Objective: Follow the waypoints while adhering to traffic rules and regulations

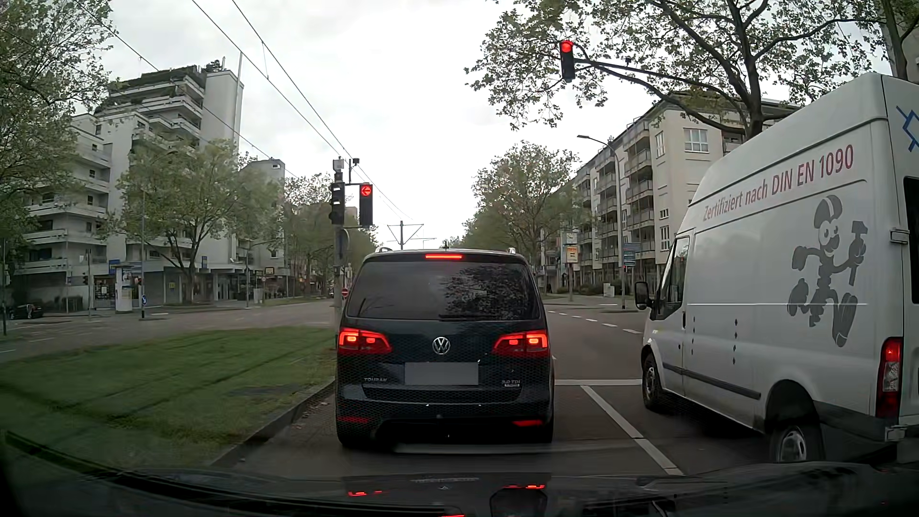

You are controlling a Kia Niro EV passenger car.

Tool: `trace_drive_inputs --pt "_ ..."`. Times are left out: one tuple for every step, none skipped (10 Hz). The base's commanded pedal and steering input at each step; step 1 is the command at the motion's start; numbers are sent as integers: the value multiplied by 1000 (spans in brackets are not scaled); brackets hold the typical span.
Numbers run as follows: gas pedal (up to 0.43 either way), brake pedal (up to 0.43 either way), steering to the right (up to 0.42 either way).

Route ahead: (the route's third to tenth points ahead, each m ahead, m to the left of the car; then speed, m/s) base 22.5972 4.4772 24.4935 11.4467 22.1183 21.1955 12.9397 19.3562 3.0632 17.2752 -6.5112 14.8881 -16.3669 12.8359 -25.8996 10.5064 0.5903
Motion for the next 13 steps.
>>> trace_drive_inputs --pt "0 104 -3" --pt "0 110 -4" --pt "0 104 -3" --pt "0 116 -3" --pt "0 122 -4" --pt "0 134 -3" --pt "0 134 -3" --pt "0 140 -3" --pt "0 134 -3" --pt "0 140 -3" --pt "0 140 -3" --pt "0 140 -3" --pt "0 146 -4"
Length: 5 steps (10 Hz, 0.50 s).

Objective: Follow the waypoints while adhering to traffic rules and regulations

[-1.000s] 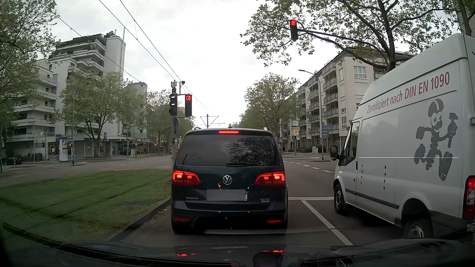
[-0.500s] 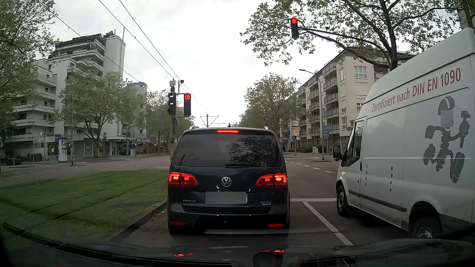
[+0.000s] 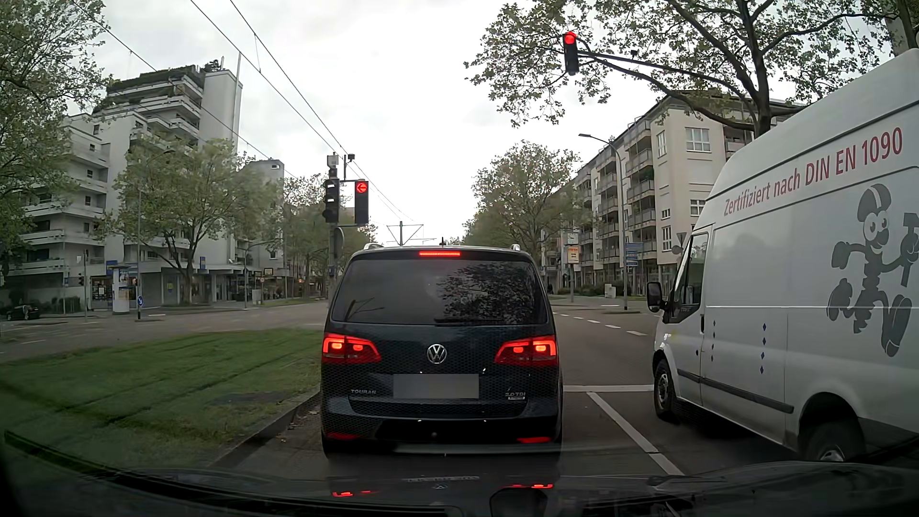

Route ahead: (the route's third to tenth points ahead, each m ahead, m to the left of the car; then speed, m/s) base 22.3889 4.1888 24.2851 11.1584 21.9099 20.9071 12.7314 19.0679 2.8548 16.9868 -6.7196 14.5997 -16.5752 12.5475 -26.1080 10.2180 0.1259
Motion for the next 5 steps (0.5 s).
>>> trace_drive_inputs --pt "0 146 -4" --pt "0 146 -4" --pt "0 140 -3" --pt "0 146 -3" --pt "0 146 -3"
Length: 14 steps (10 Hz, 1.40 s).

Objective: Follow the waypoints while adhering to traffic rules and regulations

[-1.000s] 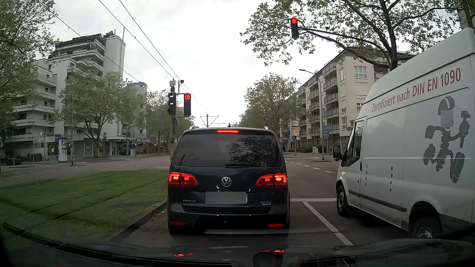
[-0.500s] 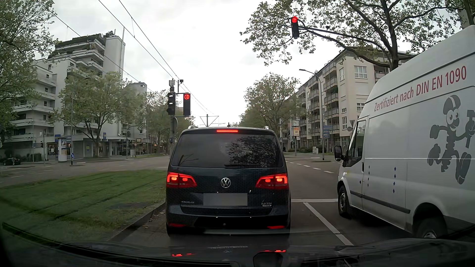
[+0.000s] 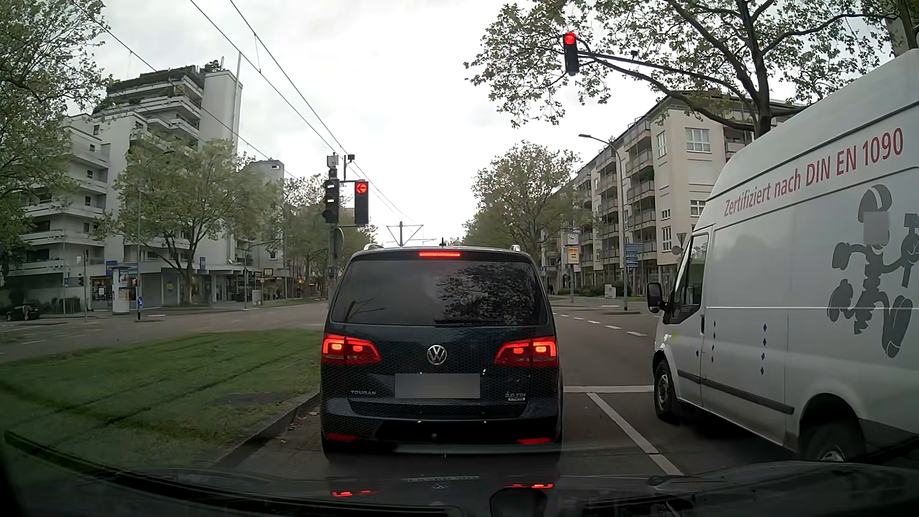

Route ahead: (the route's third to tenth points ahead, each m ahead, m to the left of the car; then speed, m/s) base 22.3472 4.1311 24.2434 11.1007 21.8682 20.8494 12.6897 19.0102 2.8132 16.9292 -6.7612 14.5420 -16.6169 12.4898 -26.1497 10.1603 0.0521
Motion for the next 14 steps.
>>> trace_drive_inputs --pt "0 146 -3" --pt "0 146 -3" --pt "0 146 -3" --pt "0 146 -3" --pt "0 146 -3" --pt "0 152 -3" --pt "0 152 -3" --pt "0 152 -4" --pt "0 152 -3" --pt "0 146 -4" --pt "0 152 -4" --pt "0 146 -4" --pt "0 152 -3" --pt "0 152 -3"
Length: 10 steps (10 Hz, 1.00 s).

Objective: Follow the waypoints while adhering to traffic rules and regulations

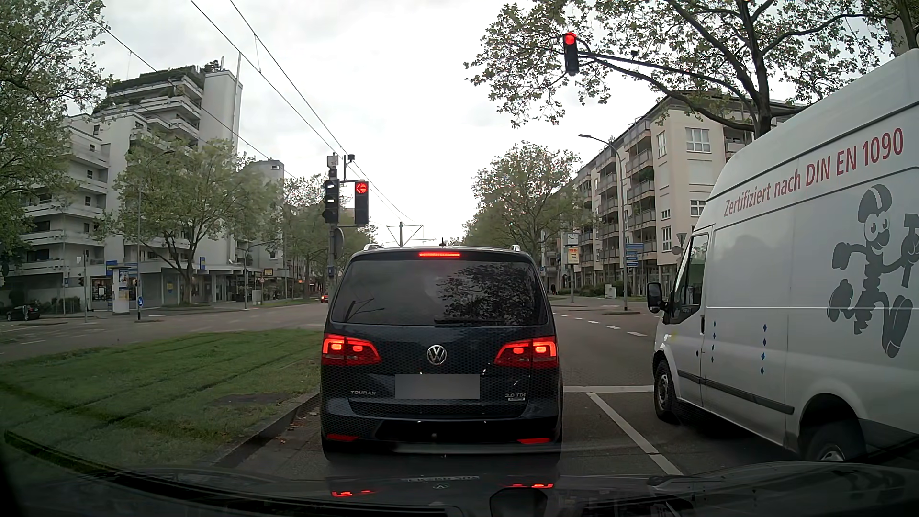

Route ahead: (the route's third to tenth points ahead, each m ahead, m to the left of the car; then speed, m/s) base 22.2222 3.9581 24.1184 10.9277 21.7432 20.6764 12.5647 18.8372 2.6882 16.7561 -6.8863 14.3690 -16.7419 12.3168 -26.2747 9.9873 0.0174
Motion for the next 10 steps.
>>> trace_drive_inputs --pt "0 152 -3" --pt "0 152 -4" --pt "0 152 -4" --pt "0 152 -4" --pt "0 152 -3" --pt "0 152 -3" --pt "0 152 -3" --pt "0 152 -3" --pt "0 152 -3" --pt "0 152 -3"
